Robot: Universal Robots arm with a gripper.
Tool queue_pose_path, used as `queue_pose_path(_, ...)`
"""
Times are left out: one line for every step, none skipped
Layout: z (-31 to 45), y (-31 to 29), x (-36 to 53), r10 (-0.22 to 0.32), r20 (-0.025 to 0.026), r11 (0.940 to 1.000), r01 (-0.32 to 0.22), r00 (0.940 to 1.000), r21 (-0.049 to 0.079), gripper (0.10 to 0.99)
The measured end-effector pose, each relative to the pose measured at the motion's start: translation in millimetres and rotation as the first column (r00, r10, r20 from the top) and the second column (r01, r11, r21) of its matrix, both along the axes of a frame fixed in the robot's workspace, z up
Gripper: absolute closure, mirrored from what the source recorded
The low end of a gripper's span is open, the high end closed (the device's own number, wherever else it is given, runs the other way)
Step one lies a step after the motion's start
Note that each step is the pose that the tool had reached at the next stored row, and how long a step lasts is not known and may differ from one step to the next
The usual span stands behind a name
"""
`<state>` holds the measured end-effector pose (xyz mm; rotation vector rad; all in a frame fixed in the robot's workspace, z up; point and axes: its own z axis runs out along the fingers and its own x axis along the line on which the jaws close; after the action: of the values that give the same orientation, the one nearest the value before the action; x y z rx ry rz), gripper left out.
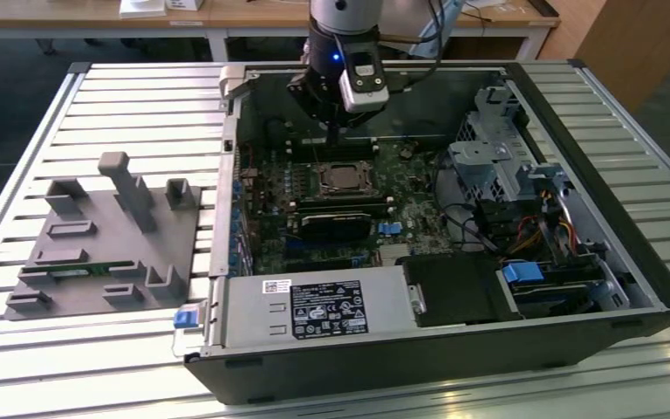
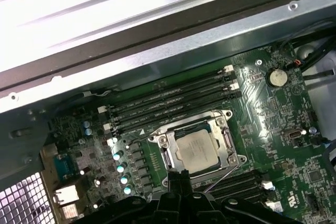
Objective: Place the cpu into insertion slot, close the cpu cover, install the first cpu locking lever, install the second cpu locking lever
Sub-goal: 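Install the first cpu locking lever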
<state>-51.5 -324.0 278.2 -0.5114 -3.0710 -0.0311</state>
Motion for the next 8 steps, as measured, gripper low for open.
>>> queue_pose_path(0.0, 0.0, 0.0, 0.009, 0.0014, 1.0000, -0.009, 1.0000, 0.000, 0.984)
queue_pose_path(-0.2, -0.1, 0.0, 0.022, 0.0028, 0.9998, -0.022, 0.9998, 0.000, 0.984)
queue_pose_path(-0.3, -0.1, 0.0, 0.035, 0.0038, 0.9994, -0.035, 0.9994, 0.000, 0.984)
queue_pose_path(-0.5, -0.1, 0.0, 0.049, 0.0047, 0.9988, -0.049, 0.9988, 0.000, 0.984)
queue_pose_path(-0.8, -0.1, 0.0, 0.064, 0.0054, 0.9979, -0.064, 0.9979, 0.000, 0.984)
queue_pose_path(-1.0, -0.1, 0.0, 0.080, 0.0059, 0.9968, -0.080, 0.9968, 0.000, 0.984)
queue_pose_path(-1.2, -0.1, 0.0, 0.094, 0.0069, 0.9956, -0.094, 0.9956, 0.000, 0.984)
queue_pose_path(-1.4, -0.1, -0.1, 0.102, 0.0087, 0.9948, -0.102, 0.9947, 0.000, 0.984)
